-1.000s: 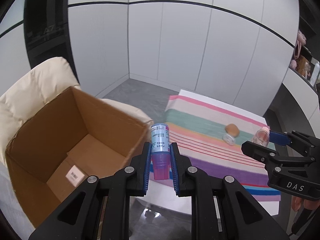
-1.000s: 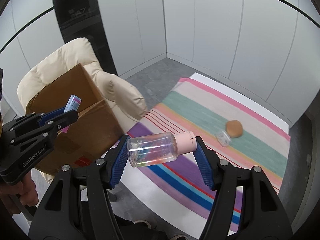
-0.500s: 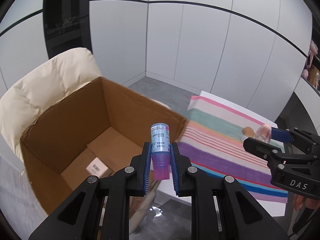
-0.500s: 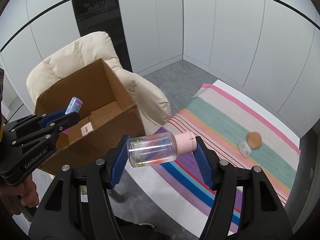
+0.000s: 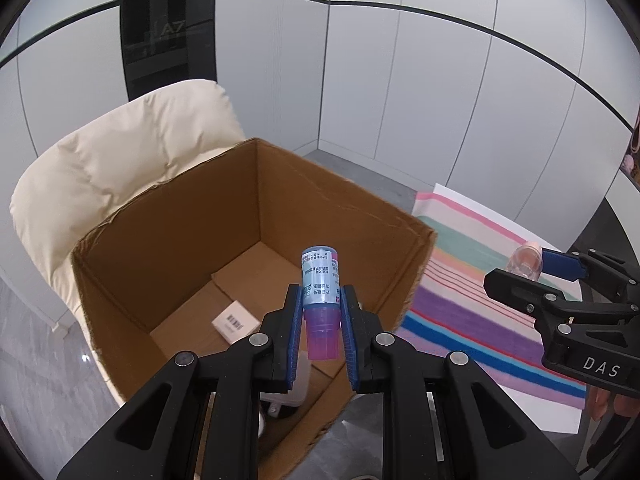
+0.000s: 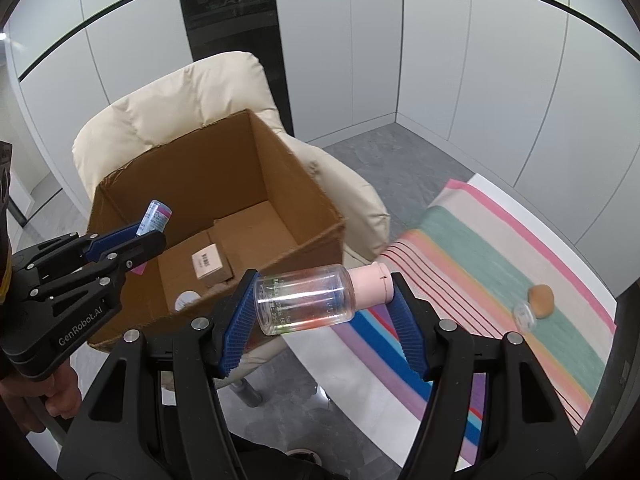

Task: Organize objects
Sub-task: 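Carry the purple tube with the left tool while the right tool carries the bottle toward the box, then open the left tool over the box while the right tool releases the bottle inside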

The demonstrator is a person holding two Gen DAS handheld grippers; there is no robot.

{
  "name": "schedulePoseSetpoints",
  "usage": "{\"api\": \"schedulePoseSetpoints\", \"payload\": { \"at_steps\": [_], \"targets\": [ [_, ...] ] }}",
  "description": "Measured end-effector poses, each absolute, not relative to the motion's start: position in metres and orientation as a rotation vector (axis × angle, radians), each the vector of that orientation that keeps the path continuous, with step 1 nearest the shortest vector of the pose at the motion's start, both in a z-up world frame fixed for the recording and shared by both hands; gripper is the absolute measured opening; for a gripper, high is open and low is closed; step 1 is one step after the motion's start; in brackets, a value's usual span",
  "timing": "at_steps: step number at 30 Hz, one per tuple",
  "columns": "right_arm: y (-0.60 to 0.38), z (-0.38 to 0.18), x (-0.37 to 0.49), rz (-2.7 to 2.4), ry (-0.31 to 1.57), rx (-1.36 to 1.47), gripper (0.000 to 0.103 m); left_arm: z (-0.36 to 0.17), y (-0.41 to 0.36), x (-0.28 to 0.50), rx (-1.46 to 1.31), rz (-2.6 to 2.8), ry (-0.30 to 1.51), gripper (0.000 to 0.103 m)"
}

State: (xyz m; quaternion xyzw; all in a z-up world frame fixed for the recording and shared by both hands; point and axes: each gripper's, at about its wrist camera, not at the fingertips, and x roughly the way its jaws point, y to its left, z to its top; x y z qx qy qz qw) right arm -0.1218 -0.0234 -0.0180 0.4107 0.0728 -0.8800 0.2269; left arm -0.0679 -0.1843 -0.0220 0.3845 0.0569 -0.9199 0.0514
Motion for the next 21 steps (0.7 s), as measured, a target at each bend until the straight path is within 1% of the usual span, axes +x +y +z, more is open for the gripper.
{"api": "schedulePoseSetpoints", "payload": {
  "at_steps": [4, 5, 6, 7, 8, 9, 12, 13, 21],
  "targets": [
    [-0.04, -0.019, -0.12, -2.401, 0.22, 1.123, 0.066, -0.026, -0.192, -0.064, 1.182, -2.783, 0.163, 0.02],
    [-0.046, -0.019, -0.12, -2.395, 0.226, 1.12, 0.066, -0.027, -0.193, -0.062, 1.18, -2.773, 0.146, 0.026],
    [-0.049, -0.019, -0.12, -2.392, 0.229, 1.117, 0.066, -0.026, -0.194, -0.059, 1.165, -2.756, 0.113, 0.041],
    [-0.053, -0.019, -0.12, -2.389, 0.233, 1.114, 0.066, -0.025, -0.196, -0.056, 1.147, -2.747, 0.096, 0.053],
    [-0.058, -0.019, -0.12, -2.384, 0.239, 1.108, 0.066, -0.023, -0.198, -0.053, 1.127, -2.735, 0.086, 0.078],
    [-0.061, -0.019, -0.12, -2.38, 0.245, 1.105, 0.066, -0.02, -0.201, -0.047, 1.093, -2.715, 0.078, 0.093],
    [-0.066, -0.02, -0.122, -2.373, 0.241, 1.11, 0.066, -0.013, -0.211, -0.037, 1.027, -2.693, 0.067, 0.101],
    [-0.068, -0.02, -0.123, -2.367, 0.237, 1.111, 0.066, -0.011, -0.216, -0.034, 1.013, -2.682, 0.062, 0.103],
    [-0.101, -0.02, -0.121, -2.324, 0.253, 1.093, 0.066, -0.008, -0.261, -0.014, 0.994, -2.611, 0.15, 0.103]
  ]
}}
